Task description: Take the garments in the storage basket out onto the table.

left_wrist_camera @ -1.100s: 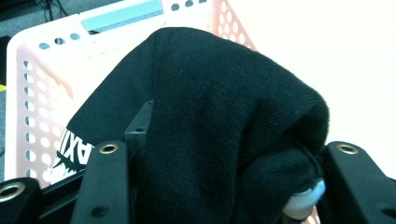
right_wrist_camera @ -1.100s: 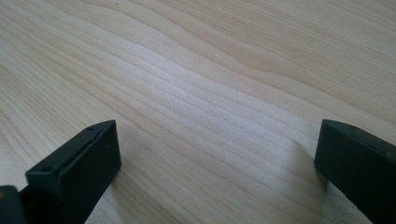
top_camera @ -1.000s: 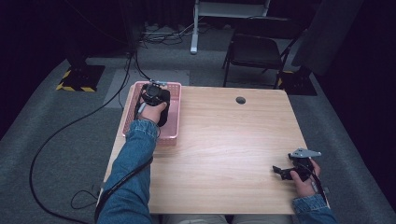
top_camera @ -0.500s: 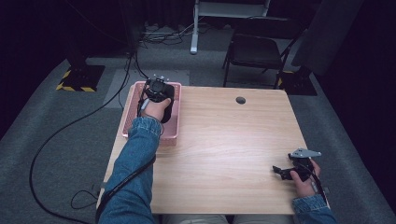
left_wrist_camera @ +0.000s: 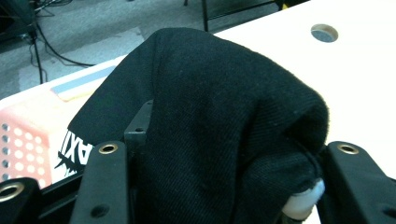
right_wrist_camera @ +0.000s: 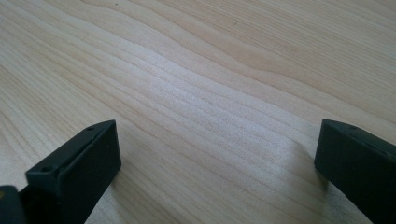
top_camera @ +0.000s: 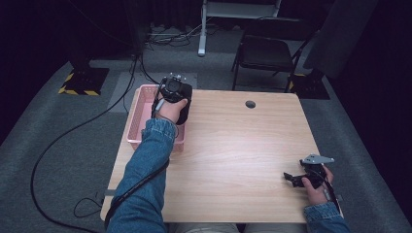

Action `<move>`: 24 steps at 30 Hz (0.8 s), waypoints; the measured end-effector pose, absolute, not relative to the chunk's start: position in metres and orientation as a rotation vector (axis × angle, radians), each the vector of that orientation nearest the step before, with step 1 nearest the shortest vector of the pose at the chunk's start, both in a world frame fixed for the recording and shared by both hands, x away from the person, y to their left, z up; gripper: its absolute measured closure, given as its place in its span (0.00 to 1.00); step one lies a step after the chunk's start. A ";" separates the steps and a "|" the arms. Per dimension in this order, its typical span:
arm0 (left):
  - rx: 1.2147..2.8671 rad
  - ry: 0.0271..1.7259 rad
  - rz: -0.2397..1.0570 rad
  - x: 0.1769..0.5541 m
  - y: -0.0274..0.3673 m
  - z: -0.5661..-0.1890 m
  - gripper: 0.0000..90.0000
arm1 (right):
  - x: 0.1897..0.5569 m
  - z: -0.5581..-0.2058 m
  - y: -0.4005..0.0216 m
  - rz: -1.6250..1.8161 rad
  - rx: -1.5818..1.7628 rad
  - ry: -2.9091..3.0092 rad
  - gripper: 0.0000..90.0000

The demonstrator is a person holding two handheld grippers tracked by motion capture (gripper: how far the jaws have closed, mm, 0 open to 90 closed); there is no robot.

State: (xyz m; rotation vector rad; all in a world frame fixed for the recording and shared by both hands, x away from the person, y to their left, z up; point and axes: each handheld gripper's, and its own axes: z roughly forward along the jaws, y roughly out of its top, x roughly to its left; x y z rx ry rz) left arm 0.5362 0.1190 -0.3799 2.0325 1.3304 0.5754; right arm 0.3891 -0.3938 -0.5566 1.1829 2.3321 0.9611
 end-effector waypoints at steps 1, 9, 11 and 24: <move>2.034 1.322 0.576 0.536 0.118 -0.379 0.47 | 0.389 -0.557 -0.394 0.961 1.183 2.332 0.00; 2.027 1.290 0.545 0.533 0.106 -0.369 0.47 | 0.389 -0.557 -0.394 0.961 1.183 2.331 0.00; 2.025 1.280 0.543 0.532 0.103 -0.367 0.47 | 0.389 -0.557 -0.394 0.961 1.183 2.331 0.00; 2.014 1.224 0.493 0.525 0.080 -0.361 0.47 | 0.389 -0.557 -0.394 0.961 1.183 2.331 0.00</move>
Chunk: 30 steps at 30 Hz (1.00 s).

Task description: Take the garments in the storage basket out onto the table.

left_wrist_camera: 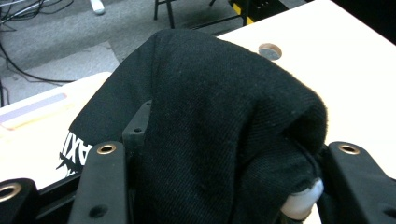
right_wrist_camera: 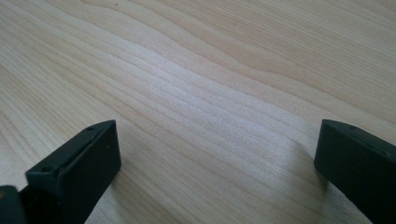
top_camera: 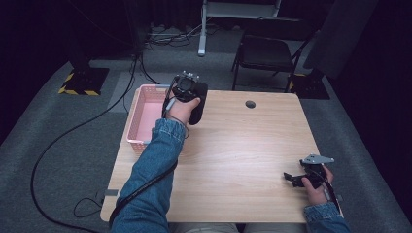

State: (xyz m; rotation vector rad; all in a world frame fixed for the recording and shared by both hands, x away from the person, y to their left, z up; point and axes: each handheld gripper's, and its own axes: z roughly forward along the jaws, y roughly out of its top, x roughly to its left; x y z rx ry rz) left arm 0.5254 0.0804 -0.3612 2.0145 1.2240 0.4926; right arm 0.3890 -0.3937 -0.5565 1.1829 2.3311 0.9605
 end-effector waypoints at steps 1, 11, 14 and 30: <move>2.020 1.216 0.492 0.525 0.079 -0.361 0.47 | 0.389 -0.557 -0.394 0.961 1.183 2.331 0.00; 2.037 1.176 0.446 0.524 0.058 -0.367 0.46 | 0.389 -0.557 -0.394 0.961 1.181 2.332 0.00; 2.042 1.169 0.446 0.525 0.053 -0.369 0.46 | 0.389 -0.557 -0.394 0.960 1.183 2.332 0.00; 2.060 1.142 0.413 0.524 0.033 -0.384 0.46 | 0.389 -0.557 -0.394 0.961 1.183 2.332 0.00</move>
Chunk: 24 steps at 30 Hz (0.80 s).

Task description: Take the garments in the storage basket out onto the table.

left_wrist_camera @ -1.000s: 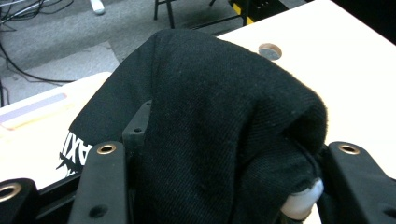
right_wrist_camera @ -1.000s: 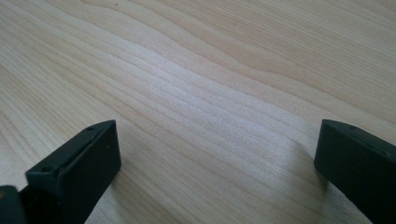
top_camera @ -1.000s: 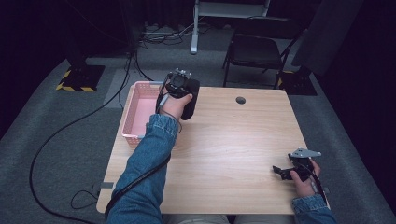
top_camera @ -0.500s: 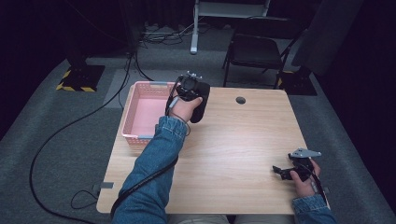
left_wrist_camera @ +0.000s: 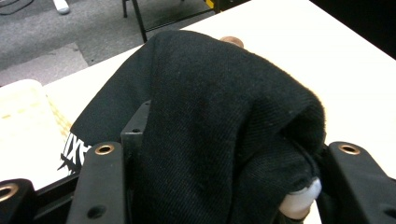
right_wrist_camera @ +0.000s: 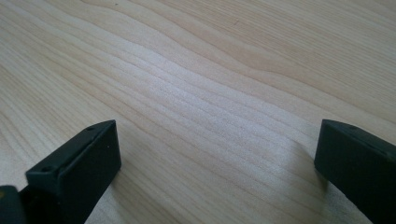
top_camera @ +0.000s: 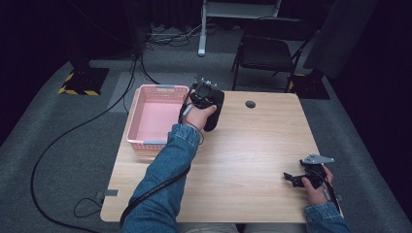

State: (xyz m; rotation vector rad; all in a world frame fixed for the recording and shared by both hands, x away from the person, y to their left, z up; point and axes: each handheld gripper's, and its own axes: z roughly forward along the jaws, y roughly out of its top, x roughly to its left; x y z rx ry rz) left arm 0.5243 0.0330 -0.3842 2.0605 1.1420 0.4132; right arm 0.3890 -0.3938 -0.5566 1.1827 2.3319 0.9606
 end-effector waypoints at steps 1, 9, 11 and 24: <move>2.058 1.145 0.410 0.524 0.032 -0.385 0.46 | 0.389 -0.557 -0.394 0.961 1.183 2.332 0.00; 2.071 1.125 0.407 0.523 0.022 -0.390 0.46 | 0.389 -0.557 -0.394 0.960 1.182 2.332 0.00; 2.073 1.123 0.397 0.524 0.019 -0.394 0.46 | 0.389 -0.557 -0.394 0.961 1.183 2.331 0.00; 2.071 1.105 0.382 0.521 0.009 -0.409 0.46 | 0.389 -0.557 -0.394 0.960 1.181 2.332 0.00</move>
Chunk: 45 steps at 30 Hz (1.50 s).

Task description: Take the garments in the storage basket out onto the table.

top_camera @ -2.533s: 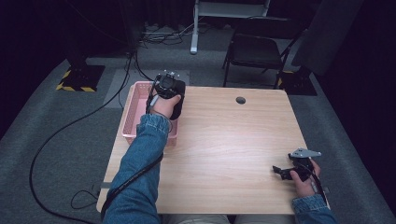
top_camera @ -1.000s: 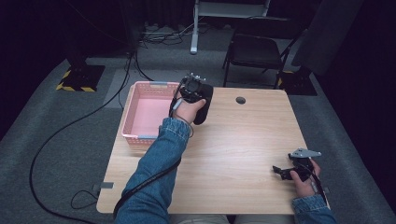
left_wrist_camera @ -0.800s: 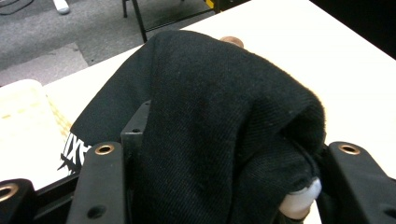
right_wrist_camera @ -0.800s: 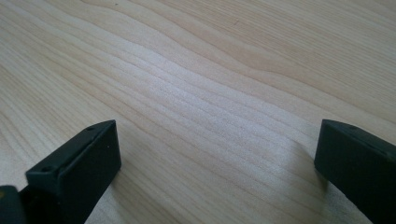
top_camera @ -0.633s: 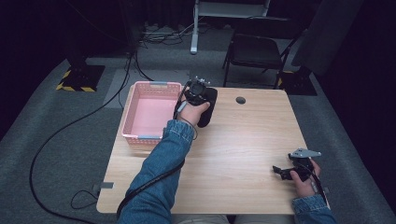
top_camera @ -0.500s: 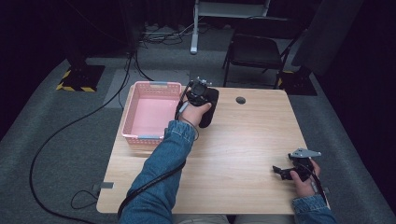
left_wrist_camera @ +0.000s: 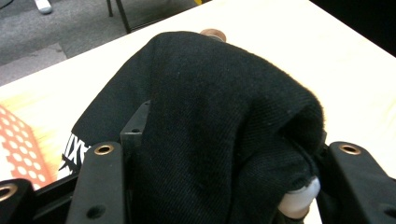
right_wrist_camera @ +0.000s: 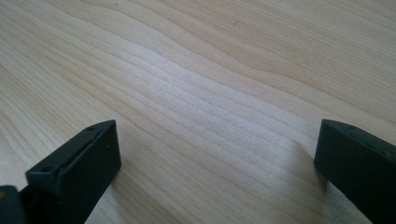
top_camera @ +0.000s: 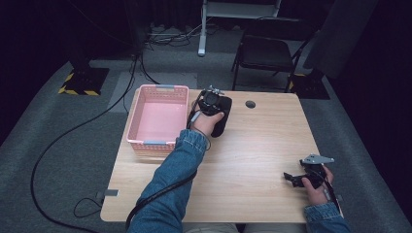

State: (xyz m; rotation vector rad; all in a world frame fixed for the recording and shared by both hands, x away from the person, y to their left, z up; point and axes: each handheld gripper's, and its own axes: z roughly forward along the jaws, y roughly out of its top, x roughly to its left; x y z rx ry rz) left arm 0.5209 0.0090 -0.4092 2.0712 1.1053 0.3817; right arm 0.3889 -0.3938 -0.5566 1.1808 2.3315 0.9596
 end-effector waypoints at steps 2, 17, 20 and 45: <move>2.071 1.106 0.379 0.521 0.007 -0.411 0.46 | 0.389 -0.557 -0.394 0.960 1.181 2.332 0.00; 2.072 1.078 0.372 0.520 -0.019 -0.425 0.46 | 0.389 -0.557 -0.394 0.959 1.180 2.331 0.00; 2.075 1.078 0.372 0.520 -0.021 -0.429 0.46 | 0.389 -0.557 -0.394 0.960 1.181 2.331 0.00; 2.079 1.099 0.353 0.521 -0.030 -0.465 0.46 | 0.389 -0.557 -0.394 0.961 1.176 2.336 0.00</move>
